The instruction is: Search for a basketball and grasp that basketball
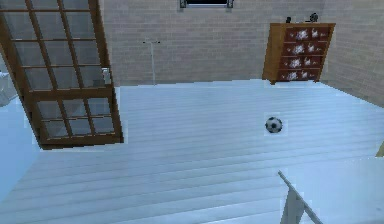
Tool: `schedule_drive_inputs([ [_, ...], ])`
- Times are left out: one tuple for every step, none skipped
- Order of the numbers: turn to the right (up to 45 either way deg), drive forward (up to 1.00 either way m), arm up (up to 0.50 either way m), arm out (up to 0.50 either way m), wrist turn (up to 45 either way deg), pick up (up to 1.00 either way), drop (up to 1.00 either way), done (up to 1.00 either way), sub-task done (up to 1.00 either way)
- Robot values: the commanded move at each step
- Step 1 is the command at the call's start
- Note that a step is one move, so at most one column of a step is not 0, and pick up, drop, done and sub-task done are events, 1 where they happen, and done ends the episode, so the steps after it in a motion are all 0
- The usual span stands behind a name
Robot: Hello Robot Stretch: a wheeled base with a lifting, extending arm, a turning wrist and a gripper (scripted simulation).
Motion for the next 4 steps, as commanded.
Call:
schedule_drive_inputs([
  [0.0,0.0,0.0,0.0,24.0,0.0,0.0,0.0,0.0],
  [0.0,0.0,-0.22,0.0,0.0,0.0,0.0,0.0,0.0],
  [0.0,0.0,0.0,0.0,0.0,1.0,0.0,0.0,0.0],
  [0.0,0.0,0.1,0.0,0.0,0.0,0.0,0.0,0.0],
])
